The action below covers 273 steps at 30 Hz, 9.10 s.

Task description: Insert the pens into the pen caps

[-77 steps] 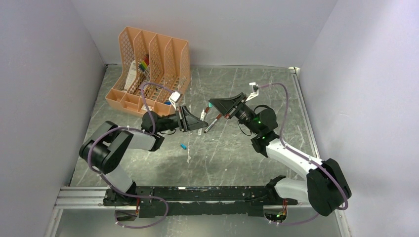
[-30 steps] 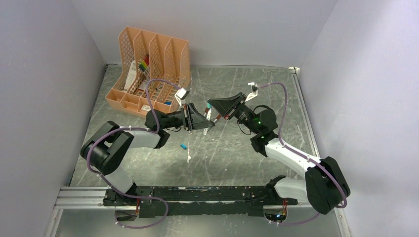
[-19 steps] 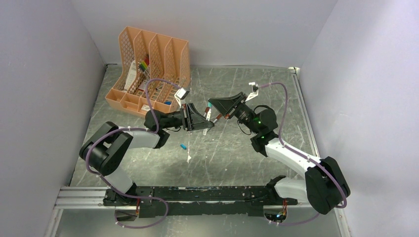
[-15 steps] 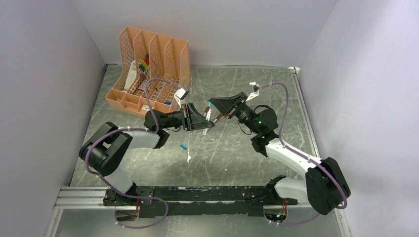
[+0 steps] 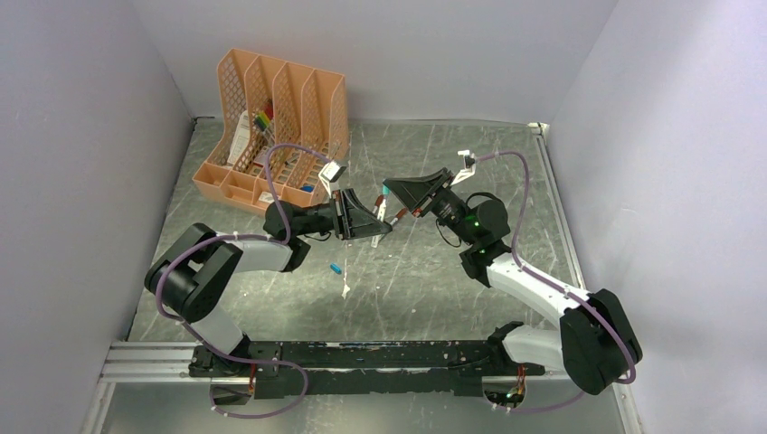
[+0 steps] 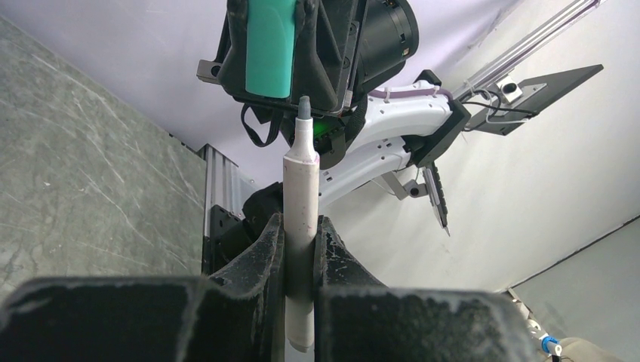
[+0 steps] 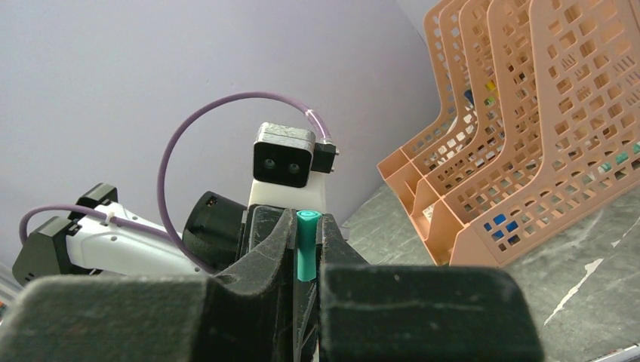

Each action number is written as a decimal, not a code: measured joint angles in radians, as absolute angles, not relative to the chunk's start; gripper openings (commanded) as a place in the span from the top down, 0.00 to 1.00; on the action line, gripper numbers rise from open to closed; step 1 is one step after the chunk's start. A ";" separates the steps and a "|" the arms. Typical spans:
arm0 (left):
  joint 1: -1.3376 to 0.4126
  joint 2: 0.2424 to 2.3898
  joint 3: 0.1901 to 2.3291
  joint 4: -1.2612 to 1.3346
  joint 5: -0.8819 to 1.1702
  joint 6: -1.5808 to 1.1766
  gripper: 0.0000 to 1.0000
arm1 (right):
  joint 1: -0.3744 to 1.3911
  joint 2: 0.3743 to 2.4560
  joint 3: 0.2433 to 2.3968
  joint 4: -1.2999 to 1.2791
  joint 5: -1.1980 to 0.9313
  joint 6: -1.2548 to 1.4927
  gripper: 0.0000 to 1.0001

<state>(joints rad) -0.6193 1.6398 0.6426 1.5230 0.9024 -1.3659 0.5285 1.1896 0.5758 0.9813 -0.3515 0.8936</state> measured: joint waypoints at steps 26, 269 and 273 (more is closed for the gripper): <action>-0.626 1.645 0.643 1.525 0.907 -1.331 0.93 | 0.517 1.190 0.576 0.981 -0.360 0.894 1.00; -0.591 1.665 1.071 0.940 1.273 -0.797 0.93 | 0.693 0.946 0.625 0.605 -0.033 0.626 1.00; -0.583 1.665 1.071 0.942 1.291 -0.793 0.93 | 0.696 0.960 0.632 0.608 -0.048 0.614 1.00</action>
<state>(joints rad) -0.5831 1.6646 1.0706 0.9417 1.2911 -0.7929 0.6964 0.9600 0.6323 0.6083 -0.0483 0.6140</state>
